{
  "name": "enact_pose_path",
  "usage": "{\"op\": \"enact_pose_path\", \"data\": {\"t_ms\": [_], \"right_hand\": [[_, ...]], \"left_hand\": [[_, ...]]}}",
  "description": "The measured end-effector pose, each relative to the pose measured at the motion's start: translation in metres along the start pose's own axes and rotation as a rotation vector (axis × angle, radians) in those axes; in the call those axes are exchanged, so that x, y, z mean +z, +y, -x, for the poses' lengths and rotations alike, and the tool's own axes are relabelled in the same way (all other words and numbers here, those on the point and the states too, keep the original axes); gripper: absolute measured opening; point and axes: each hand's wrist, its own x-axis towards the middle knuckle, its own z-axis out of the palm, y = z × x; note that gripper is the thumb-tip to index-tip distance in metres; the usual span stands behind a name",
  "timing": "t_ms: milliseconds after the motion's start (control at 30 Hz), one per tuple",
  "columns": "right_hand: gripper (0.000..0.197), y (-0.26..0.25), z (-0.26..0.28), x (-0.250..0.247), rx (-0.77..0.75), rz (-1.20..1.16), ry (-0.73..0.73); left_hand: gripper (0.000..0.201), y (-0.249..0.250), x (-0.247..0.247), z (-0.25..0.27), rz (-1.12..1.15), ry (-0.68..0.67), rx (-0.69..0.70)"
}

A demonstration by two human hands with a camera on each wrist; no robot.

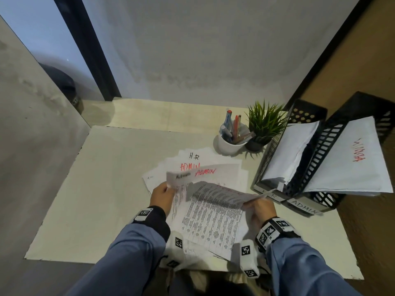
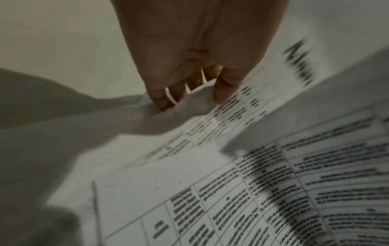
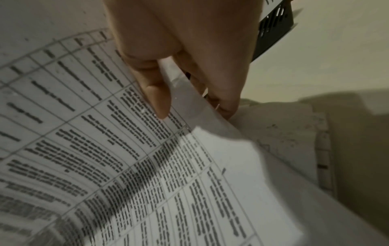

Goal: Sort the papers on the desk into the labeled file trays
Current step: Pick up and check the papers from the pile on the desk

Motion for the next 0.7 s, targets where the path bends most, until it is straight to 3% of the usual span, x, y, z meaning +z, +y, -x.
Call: {"op": "enact_pose_path", "data": {"t_ms": [100, 167, 233, 333, 400, 467, 567, 700], "right_hand": [[0.025, -0.008, 0.004, 0.0, -0.051, 0.009, -0.022], [0.019, -0.013, 0.013, 0.006, -0.097, -0.005, 0.016], [0.027, -0.013, 0.017, 0.011, -0.143, -0.106, -0.024], [0.026, -0.006, 0.018, 0.018, -0.118, -0.168, -0.089], [0.043, 0.008, 0.013, 0.021, -0.135, -0.169, -0.125], [0.052, 0.02, 0.008, 0.022, -0.146, -0.243, -0.149], [0.057, 0.023, 0.011, 0.024, -0.117, -0.294, -0.157], [0.054, 0.017, 0.017, 0.025, -0.137, -0.312, -0.136]], "left_hand": [[0.047, 0.008, -0.003, 0.006, 0.109, -0.053, 0.002], [0.052, 0.02, 0.0, 0.019, 0.104, -0.175, 0.006], [0.051, 0.022, 0.004, 0.024, 0.054, -0.206, 0.022], [0.048, 0.015, 0.004, 0.017, -0.011, -0.066, 0.038], [0.039, 0.01, 0.001, 0.01, -0.149, 0.148, 0.038], [0.025, 0.008, -0.002, 0.006, -0.25, 0.257, -0.01], [0.046, 0.011, -0.002, 0.006, -0.316, 0.24, -0.147], [0.066, 0.01, -0.003, 0.007, -0.381, 0.121, -0.207]]}}
